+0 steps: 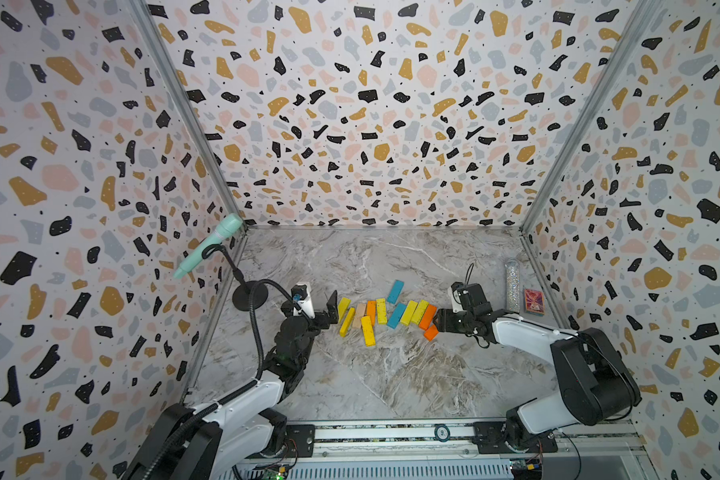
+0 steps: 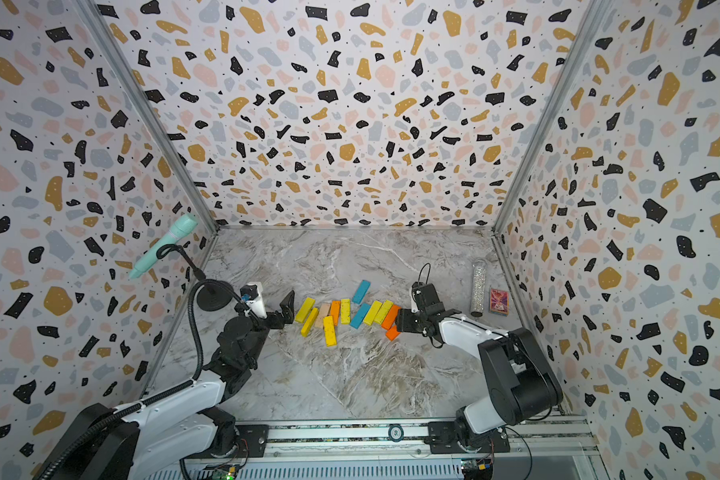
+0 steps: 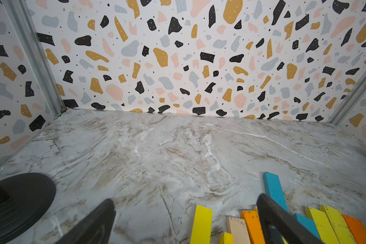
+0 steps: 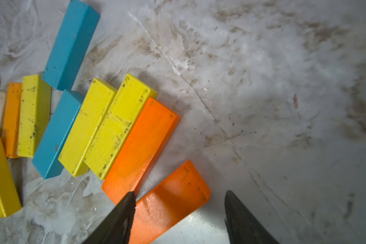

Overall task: Assemble the number 6 with building blocks
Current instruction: Pick up the building block from the center of the board.

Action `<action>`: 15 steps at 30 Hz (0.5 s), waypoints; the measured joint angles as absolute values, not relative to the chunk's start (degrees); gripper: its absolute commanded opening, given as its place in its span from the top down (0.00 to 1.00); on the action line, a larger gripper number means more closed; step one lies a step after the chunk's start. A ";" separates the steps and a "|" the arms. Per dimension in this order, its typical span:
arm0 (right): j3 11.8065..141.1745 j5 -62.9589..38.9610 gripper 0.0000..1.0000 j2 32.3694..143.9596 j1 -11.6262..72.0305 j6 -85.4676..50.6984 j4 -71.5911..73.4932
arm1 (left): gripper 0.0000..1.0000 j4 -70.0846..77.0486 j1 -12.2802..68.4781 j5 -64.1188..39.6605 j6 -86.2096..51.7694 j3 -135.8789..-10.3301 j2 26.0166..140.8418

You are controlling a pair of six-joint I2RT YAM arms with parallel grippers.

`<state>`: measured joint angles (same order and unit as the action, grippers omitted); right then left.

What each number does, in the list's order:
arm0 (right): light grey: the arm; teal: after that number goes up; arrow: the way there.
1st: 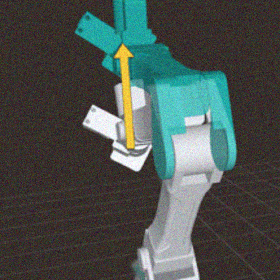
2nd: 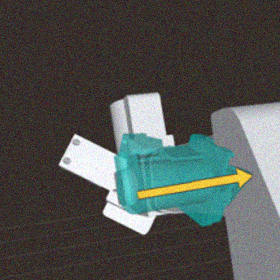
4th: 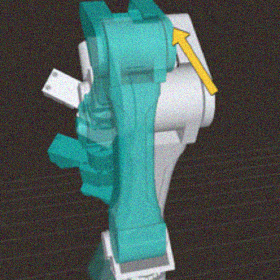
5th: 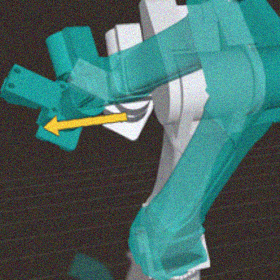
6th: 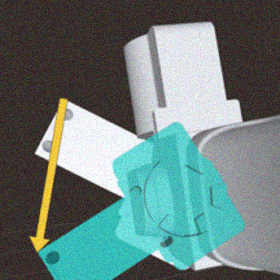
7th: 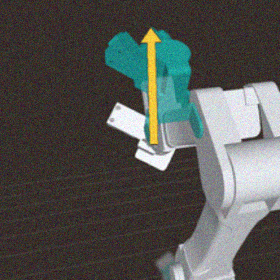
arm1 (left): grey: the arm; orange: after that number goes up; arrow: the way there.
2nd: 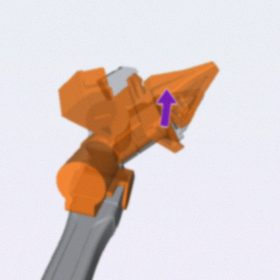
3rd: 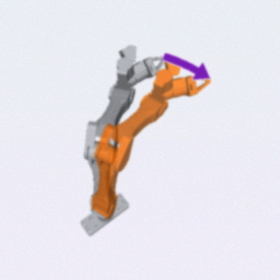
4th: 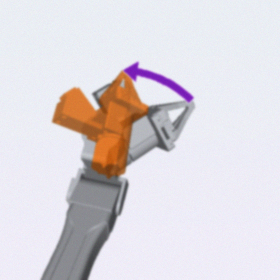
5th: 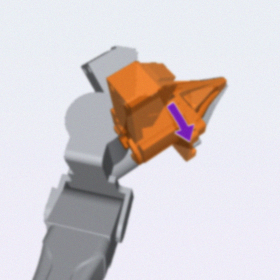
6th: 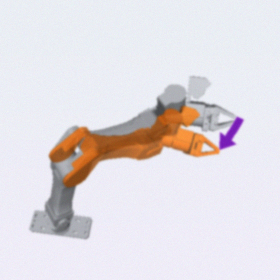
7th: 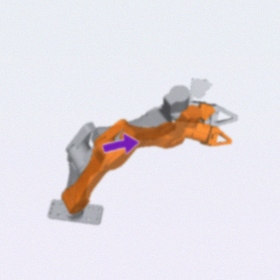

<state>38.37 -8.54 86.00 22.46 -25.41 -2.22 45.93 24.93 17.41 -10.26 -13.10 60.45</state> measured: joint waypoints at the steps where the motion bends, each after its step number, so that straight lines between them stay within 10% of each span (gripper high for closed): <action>1: 38.39 -8.45 0.34 86.48 22.79 -25.56 -2.31 | 0.01 45.93 24.93 17.41 -10.22 -13.10 60.53; 15: 46.52 -2.39 0.43 93.14 26.76 -25.21 -6.02 | 0.01 45.89 24.93 17.41 -10.07 -13.10 60.12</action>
